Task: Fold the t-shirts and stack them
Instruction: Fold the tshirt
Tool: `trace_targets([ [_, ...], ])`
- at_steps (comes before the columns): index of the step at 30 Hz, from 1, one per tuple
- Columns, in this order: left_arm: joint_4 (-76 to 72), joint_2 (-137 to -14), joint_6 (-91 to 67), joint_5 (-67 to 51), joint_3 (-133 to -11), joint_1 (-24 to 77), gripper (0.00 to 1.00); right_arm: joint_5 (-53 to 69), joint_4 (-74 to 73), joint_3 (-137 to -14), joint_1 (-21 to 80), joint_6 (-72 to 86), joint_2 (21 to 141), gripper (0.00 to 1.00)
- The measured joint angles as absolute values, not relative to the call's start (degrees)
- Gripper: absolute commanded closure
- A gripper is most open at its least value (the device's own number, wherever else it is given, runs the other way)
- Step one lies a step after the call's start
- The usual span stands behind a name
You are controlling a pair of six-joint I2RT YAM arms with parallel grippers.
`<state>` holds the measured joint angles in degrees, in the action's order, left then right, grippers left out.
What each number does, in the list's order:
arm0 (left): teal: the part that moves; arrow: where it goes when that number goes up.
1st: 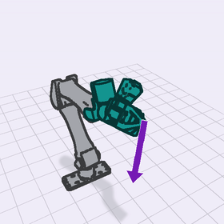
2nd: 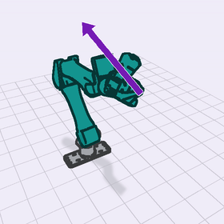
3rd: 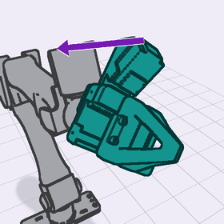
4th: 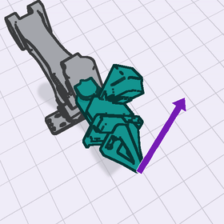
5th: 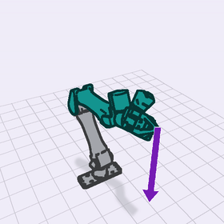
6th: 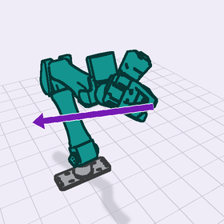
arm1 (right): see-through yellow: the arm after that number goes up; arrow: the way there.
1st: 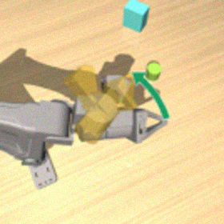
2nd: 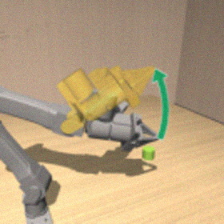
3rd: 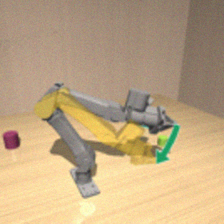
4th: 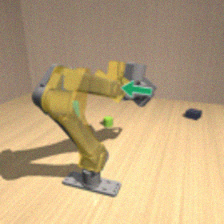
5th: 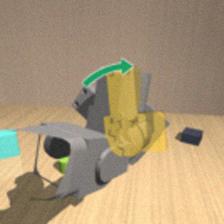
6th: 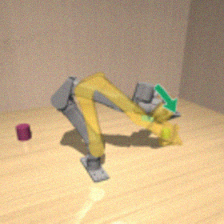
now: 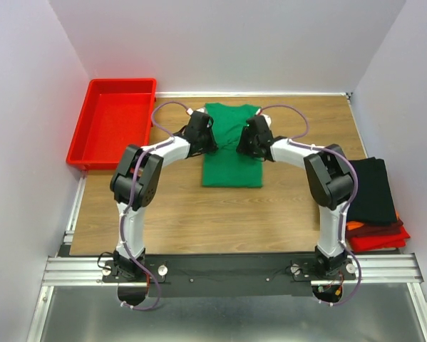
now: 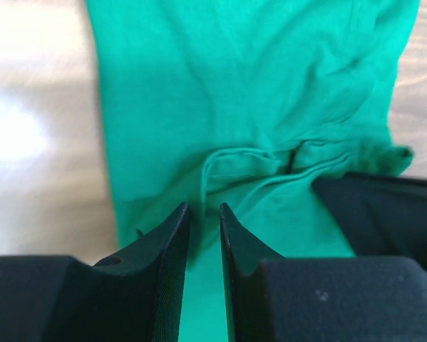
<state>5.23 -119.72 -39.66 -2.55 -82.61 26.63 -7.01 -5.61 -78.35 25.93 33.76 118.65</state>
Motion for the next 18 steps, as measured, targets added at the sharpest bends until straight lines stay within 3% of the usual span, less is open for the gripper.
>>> trace_targets([
  [10,0.8,-98.0,-43.2,0.1,-56.7,26.6,0.69,-6.3,2.5,-57.6,35.2,38.8,105.2,0.42],
  [18,-0.7,-79.7,-43.6,1.0,-43.9,27.3,0.72,-4.9,3.1,-49.0,40.1,38.0,97.8,0.41],
])
